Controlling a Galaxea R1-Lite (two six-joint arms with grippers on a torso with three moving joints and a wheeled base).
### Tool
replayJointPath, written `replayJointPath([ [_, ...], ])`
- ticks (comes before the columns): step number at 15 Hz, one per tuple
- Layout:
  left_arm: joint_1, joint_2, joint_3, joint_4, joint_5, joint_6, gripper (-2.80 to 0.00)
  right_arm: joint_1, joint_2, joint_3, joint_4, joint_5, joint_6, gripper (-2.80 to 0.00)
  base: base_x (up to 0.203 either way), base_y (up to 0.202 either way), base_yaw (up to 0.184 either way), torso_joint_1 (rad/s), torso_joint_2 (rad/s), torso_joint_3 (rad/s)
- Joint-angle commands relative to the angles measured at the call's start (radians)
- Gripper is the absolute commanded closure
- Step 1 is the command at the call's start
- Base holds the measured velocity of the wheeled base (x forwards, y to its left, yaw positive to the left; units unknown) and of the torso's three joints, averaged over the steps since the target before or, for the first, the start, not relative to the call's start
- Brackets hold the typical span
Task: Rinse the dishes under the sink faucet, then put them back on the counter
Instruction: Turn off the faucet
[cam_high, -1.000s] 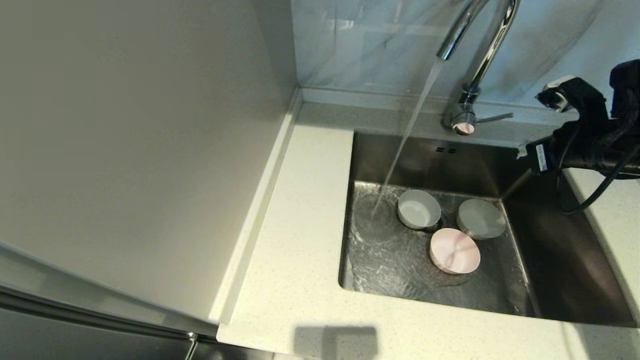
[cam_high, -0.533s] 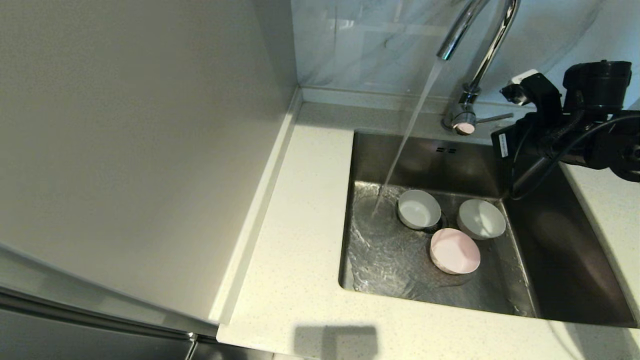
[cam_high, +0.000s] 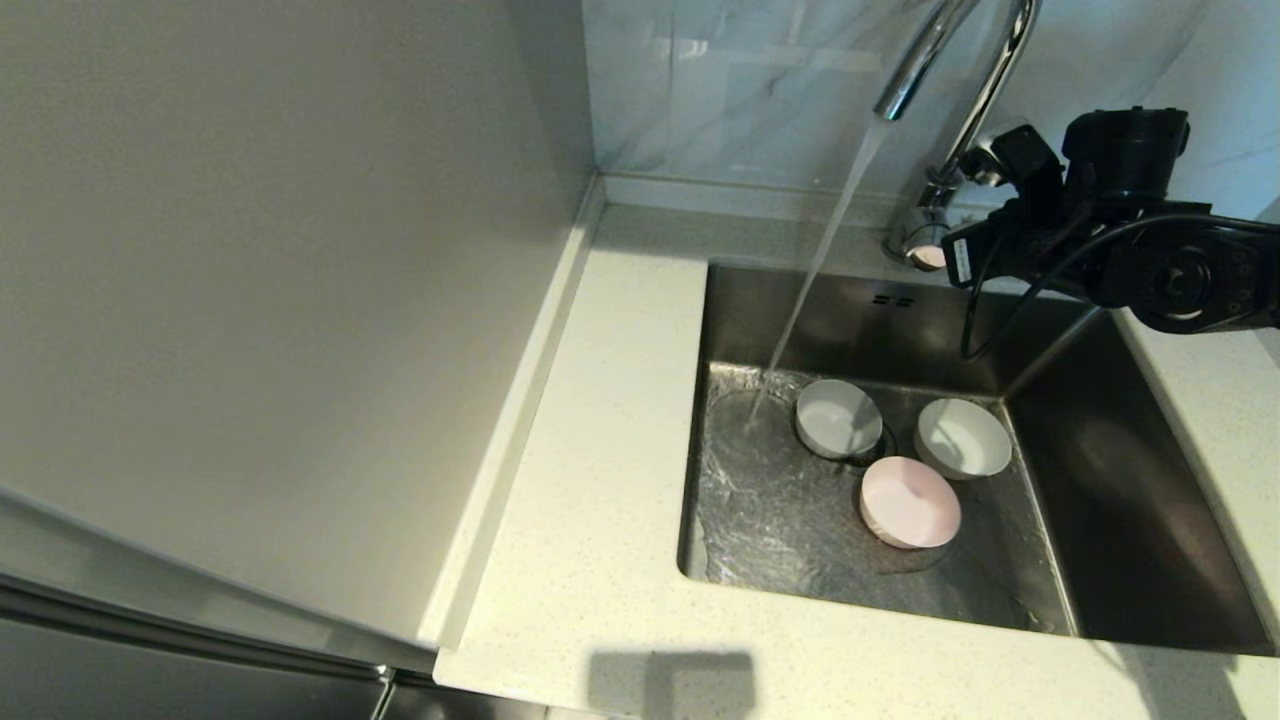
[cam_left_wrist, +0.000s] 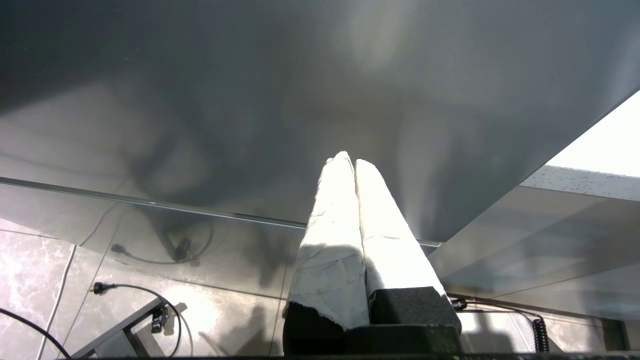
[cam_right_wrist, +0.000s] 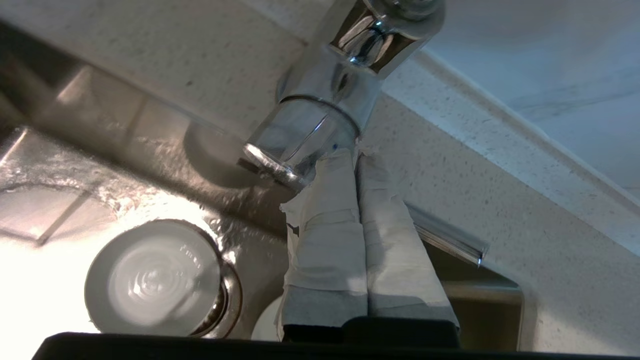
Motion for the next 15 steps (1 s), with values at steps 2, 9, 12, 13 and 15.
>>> replayJointPath([
  [2, 0.0, -0.003, 0.0, 0.0, 0.0, 0.0, 0.0, 0.002, 0.013, -0.005, -0.044, -0.001, 0.025, 0.0, 0.0, 0.0, 0.0, 0.0, 0.0, 0.0],
  [9, 0.0, -0.003, 0.0, 0.0, 0.0, 0.0, 0.0, -0.014, -0.127, 0.151, 0.028, -0.005, 0.028, 0.0, 0.0, 0.0, 0.0, 0.0, 0.0, 0.0],
  [12, 0.0, -0.003, 0.0, 0.0, 0.0, 0.0, 0.0, -0.014, -0.1, 0.161, 0.036, -0.019, 0.027, 0.0, 0.0, 0.0, 0.0, 0.0, 0.0, 0.0],
  [13, 0.0, -0.003, 0.0, 0.0, 0.0, 0.0, 0.0, -0.014, -0.085, 0.152, 0.034, -0.019, 0.027, 0.0, 0.0, 0.0, 0.0, 0.0, 0.0, 0.0],
  [15, 0.0, -0.003, 0.0, 0.0, 0.0, 0.0, 0.0, -0.021, -0.045, 0.11, 0.029, -0.019, 0.026, 0.0, 0.0, 0.0, 0.0, 0.0, 0.0, 0.0],
])
